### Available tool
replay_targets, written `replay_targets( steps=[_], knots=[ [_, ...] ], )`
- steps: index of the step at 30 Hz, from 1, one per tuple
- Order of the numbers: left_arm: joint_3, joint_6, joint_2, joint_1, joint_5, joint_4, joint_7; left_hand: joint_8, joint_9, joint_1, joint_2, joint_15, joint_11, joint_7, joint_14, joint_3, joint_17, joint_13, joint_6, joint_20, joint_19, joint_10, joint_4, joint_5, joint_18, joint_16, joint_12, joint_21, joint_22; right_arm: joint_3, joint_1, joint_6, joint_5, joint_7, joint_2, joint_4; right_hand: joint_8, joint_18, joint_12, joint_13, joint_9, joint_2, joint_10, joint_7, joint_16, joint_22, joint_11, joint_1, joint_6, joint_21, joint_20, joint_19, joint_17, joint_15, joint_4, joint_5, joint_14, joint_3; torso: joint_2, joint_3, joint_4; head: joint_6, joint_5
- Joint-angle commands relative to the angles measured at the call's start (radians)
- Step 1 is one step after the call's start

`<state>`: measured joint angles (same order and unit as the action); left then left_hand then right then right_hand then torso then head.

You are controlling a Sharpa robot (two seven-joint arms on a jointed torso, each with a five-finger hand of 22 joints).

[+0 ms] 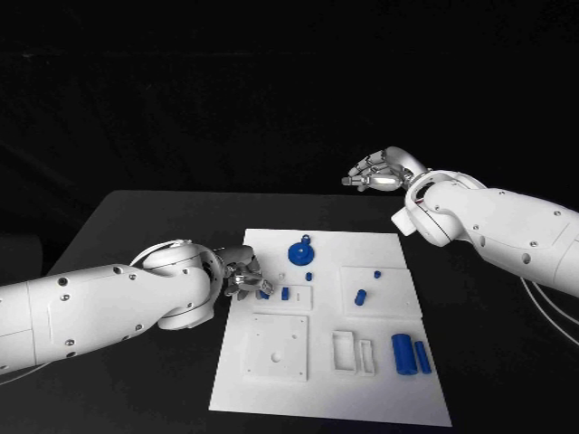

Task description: Assemble the parts on the task board

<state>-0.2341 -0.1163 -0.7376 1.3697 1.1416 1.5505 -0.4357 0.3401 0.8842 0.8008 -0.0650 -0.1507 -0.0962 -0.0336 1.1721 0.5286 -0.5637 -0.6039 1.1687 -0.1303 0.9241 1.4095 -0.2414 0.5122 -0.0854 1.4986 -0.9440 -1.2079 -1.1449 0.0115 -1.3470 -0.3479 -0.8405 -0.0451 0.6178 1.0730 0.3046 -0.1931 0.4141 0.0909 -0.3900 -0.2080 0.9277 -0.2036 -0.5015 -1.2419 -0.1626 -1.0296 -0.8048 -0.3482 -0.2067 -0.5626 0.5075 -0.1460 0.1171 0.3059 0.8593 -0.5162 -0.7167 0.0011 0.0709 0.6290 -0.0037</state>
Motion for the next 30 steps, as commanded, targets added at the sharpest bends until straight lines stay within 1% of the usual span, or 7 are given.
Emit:
replay_targets(
  steps=[1, 5, 10, 15, 22, 30],
  knots=[
    [-0.007, 0.061, 0.002, -0.008, -0.003, 0.0, -0.014, 0.004, 0.001, -0.01, -0.011, -0.071, -0.027, 0.05, 0.063, 0.038, -0.001, -0.001, 0.08, -0.127, 0.003, 0.009, -0.036, 0.003, 0.002, 0.005, -0.004, -0.007, -0.001, 0.0, 0.001, 0.012, -0.001, -0.011, 0.0, 0.003, 0.003, 0.004, -0.004, -0.001, 0.002, 0.0, 0.006, -0.002, 0.0, -0.001, 0.001, 0.012, 0.006, 0.004, -0.001, 0.004, -0.001, 0.0, 0.0, 0.005, -0.01, 0.004, 0.0, 0.0005, 0.0002, 0.0, -0.001],
    [-0.007, 0.071, 0.003, -0.008, -0.002, 0.001, -0.018, 0.004, 0.0, -0.012, -0.012, -0.071, -0.027, 0.05, 0.063, 0.039, -0.002, -0.002, 0.081, -0.127, 0.003, 0.009, -0.035, 0.004, 0.002, 0.006, -0.005, -0.007, -0.001, 0.0, 0.001, 0.012, 0.0, -0.011, 0.001, 0.005, 0.003, 0.004, -0.004, -0.002, 0.002, 0.0, 0.006, -0.002, 0.0, -0.002, 0.001, 0.012, 0.006, 0.004, -0.001, 0.004, -0.001, 0.0, 0.0, 0.005, -0.01, 0.004, 0.0, 0.0001, -0.0003, -0.001, -0.001],
    [-0.007, 0.084, 0.002, -0.008, -0.001, 0.0, -0.023, 0.008, 0.0, -0.027, -0.025, -0.071, -0.028, 0.05, 0.062, 0.039, -0.004, -0.003, 0.083, -0.127, 0.002, 0.007, -0.032, 0.009, 0.002, 0.009, -0.01, -0.007, -0.004, 0.0, 0.001, 0.012, 0.0, -0.011, 0.001, 0.006, 0.003, 0.004, -0.004, -0.002, 0.002, 0.001, 0.006, -0.002, 0.0, -0.002, 0.001, 0.014, 0.006, 0.005, -0.001, 0.004, -0.001, 0.0, -0.001, 0.006, -0.01, 0.004, 0.0, 0.0003, 0.0002, -0.001, 0.0],
    [-0.007, 0.089, 0.005, -0.008, -0.002, 0.0, -0.021, 0.011, -0.001, -0.038, -0.03, -0.071, -0.028, 0.051, 0.061, 0.038, -0.005, -0.004, 0.085, -0.126, 0.001, 0.006, -0.032, 0.011, 0.002, 0.011, -0.014, -0.007, -0.005, 0.0, 0.001, 0.012, 0.0, -0.011, 0.001, 0.006, 0.003, 0.004, -0.004, -0.003, 0.002, 0.002, 0.006, -0.002, 0.0, -0.003, 0.001, 0.014, 0.006, 0.005, -0.001, 0.004, -0.002, 0.0, -0.002, 0.007, -0.01, 0.004, 0.0, 0.0003, 0.0002, -0.001, 0.0],
    [-0.007, 0.088, 0.012, -0.018, -0.003, -0.002, -0.019, 0.012, -0.001, -0.042, -0.032, -0.071, -0.028, 0.051, 0.061, 0.038, -0.006, -0.004, 0.085, -0.126, 0.0, 0.006, -0.031, 0.01, 0.002, 0.012, -0.015, -0.007, -0.006, 0.0, 0.001, 0.014, 0.001, -0.011, 0.001, 0.006, 0.003, 0.004, -0.004, -0.005, 0.002, 0.002, 0.007, -0.002, -0.001, -0.004, 0.001, 0.015, 0.006, 0.006, -0.001, 0.004, -0.002, 0.0, -0.003, 0.014, -0.011, 0.004, -0.001, -0.0006, -0.0008, -0.001, -0.001],
    [-0.007, 0.089, 0.015, -0.018, 0.0, -0.004, -0.02, 0.012, -0.002, -0.042, -0.034, -0.071, -0.029, 0.052, 0.06, 0.042, -0.006, -0.004, 0.084, -0.127, 0.0, 0.005, -0.034, 0.004, 0.001, 0.012, -0.016, -0.007, -0.007, 0.0, 0.001, 0.015, 0.001, -0.012, 0.0, 0.006, 0.003, 0.004, -0.004, -0.006, 0.003, 0.002, 0.007, -0.002, -0.001, -0.005, 0.001, 0.015, 0.006, 0.007, -0.001, 0.004, -0.003, 0.0, -0.004, 0.018, -0.011, 0.004, 0.0, 0.0, 0.0004, -0.002, -0.001]
  ],
)
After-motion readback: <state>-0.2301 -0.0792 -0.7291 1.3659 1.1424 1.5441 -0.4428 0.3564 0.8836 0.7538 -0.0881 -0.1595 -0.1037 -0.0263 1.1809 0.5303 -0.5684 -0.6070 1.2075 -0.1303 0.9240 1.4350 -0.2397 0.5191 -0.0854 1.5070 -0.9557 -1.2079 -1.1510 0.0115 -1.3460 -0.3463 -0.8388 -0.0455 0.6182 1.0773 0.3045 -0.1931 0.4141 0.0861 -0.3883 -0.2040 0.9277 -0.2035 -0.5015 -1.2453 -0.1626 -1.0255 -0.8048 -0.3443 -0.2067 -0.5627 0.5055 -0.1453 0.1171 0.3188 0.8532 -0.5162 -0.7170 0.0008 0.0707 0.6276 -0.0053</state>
